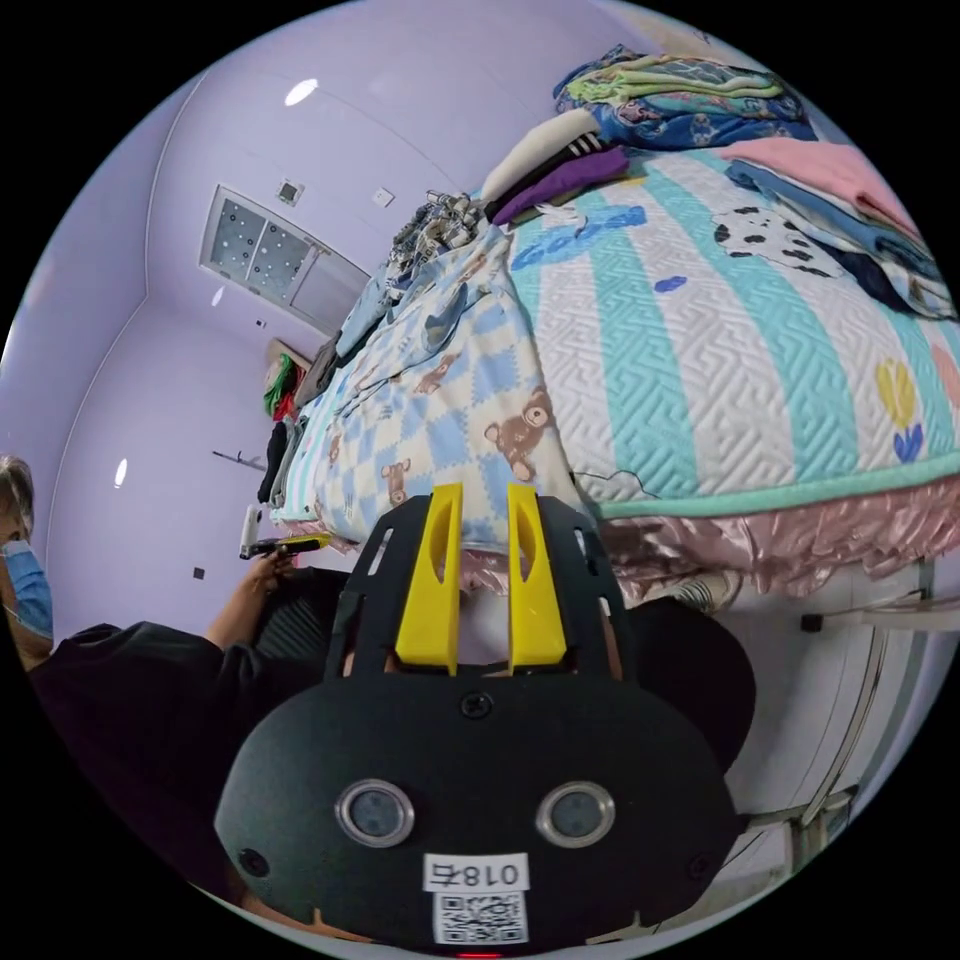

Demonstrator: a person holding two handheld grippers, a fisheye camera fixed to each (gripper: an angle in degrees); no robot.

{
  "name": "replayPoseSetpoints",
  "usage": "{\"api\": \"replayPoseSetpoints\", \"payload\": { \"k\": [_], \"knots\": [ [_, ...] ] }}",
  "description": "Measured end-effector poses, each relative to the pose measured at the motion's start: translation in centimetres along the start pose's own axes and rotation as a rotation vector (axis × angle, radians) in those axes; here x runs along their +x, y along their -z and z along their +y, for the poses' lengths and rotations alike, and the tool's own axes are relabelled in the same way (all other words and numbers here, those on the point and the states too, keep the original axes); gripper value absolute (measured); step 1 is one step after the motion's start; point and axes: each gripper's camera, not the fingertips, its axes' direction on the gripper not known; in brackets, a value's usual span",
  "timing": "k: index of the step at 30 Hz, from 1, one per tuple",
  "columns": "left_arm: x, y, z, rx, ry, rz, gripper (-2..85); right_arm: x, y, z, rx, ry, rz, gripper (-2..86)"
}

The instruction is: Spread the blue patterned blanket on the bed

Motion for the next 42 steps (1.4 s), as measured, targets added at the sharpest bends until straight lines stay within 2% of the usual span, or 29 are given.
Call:
{"api": "replayPoseSetpoints", "payload": {
  "k": [4,7,18,20,22,24,27,31,38,42],
  "knots": [
    [2.3,-2.0,-1.9,-0.053,-0.055,-0.169,13.5,0.1,1.5,1.2,0.034,0.002,0.013,7.1],
    [3.2,-2.5,-2.5,-0.057,-0.086,-0.198,13.3,-0.3,1.8,1.6,0.04,0.02,0.036,6.9],
    [5.0,-3.3,-5.0,-0.042,-0.183,-0.15,10.4,-0.9,1.1,2.4,0.025,0.022,0.049,6.5],
    [5.0,-3.1,-5.3,-0.041,-0.183,-0.141,6.9,-1.2,1.2,2.3,0.028,0.028,0.063,6.4],
    [5.0,-2.5,-5.7,-0.072,-0.171,-0.106,0.4,-1.3,1.3,2.2,0.033,0.03,0.07,6.4],
    [5.2,-1.3,-5.6,-0.073,-0.178,-0.074,-0.4,-1.3,1.2,2.1,0.041,0.03,0.072,6.4],
    [5.0,1.1,-5.0,-0.045,-0.159,0.069,-0.8,-0.9,0.4,1.7,0.033,0.018,0.068,6.4],
    [4.1,4.2,-2.9,-0.004,-0.125,0.239,-0.9,-0.1,-2.0,0.6,-0.067,0.025,0.11,6.8],
    [5.0,9.1,-2.0,-0.024,-0.186,0.253,-0.9,0.9,-7.6,-2.5,-0.364,0.132,0.363,8.7],
    [5.3,11.1,-2.1,-0.038,-0.21,0.224,-0.9,1.5,-9.3,-4.2,-0.457,0.195,0.37,9.6]
  ]
}}
